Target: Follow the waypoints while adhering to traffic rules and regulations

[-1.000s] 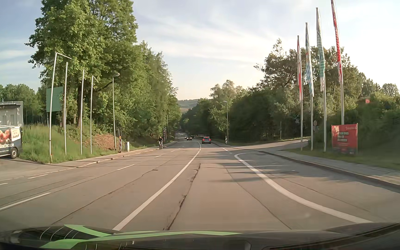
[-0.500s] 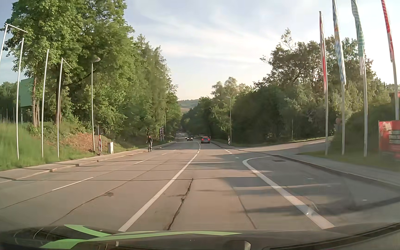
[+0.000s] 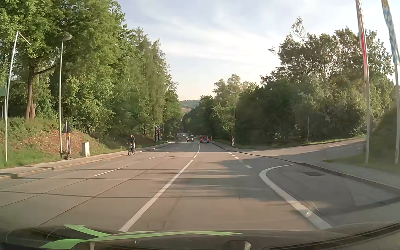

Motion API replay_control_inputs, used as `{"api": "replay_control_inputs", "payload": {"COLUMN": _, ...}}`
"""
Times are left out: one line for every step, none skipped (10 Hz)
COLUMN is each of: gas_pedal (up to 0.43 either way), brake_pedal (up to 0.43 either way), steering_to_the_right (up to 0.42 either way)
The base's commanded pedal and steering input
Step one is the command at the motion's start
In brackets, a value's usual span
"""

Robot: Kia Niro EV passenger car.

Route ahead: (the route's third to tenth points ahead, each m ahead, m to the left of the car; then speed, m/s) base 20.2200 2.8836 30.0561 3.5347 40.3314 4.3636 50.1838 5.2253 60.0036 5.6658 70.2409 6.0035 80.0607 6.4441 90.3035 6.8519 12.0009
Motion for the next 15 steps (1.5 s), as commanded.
{"api": "replay_control_inputs", "payload": {"gas_pedal": 0.0, "brake_pedal": 0.146, "steering_to_the_right": -0.006}}
{"api": "replay_control_inputs", "payload": {"gas_pedal": 0.0, "brake_pedal": 0.146, "steering_to_the_right": -0.007}}
{"api": "replay_control_inputs", "payload": {"gas_pedal": 0.0, "brake_pedal": 0.146, "steering_to_the_right": -0.006}}
{"api": "replay_control_inputs", "payload": {"gas_pedal": 0.0, "brake_pedal": 0.146, "steering_to_the_right": -0.006}}
{"api": "replay_control_inputs", "payload": {"gas_pedal": 0.0, "brake_pedal": 0.146, "steering_to_the_right": -0.006}}
{"api": "replay_control_inputs", "payload": {"gas_pedal": 0.0, "brake_pedal": 0.146, "steering_to_the_right": -0.006}}
{"api": "replay_control_inputs", "payload": {"gas_pedal": 0.0, "brake_pedal": 0.146, "steering_to_the_right": -0.006}}
{"api": "replay_control_inputs", "payload": {"gas_pedal": 0.0, "brake_pedal": 0.146, "steering_to_the_right": -0.006}}
{"api": "replay_control_inputs", "payload": {"gas_pedal": 0.0, "brake_pedal": 0.146, "steering_to_the_right": -0.006}}
{"api": "replay_control_inputs", "payload": {"gas_pedal": 0.0, "brake_pedal": 0.146, "steering_to_the_right": -0.006}}
{"api": "replay_control_inputs", "payload": {"gas_pedal": 0.0, "brake_pedal": 0.146, "steering_to_the_right": -0.006}}
{"api": "replay_control_inputs", "payload": {"gas_pedal": 0.0, "brake_pedal": 0.146, "steering_to_the_right": -0.006}}
{"api": "replay_control_inputs", "payload": {"gas_pedal": 0.0, "brake_pedal": 0.146, "steering_to_the_right": -0.006}}
{"api": "replay_control_inputs", "payload": {"gas_pedal": 0.0, "brake_pedal": 0.146, "steering_to_the_right": -0.006}}
{"api": "replay_control_inputs", "payload": {"gas_pedal": 0.0, "brake_pedal": 0.146, "steering_to_the_right": -0.007}}
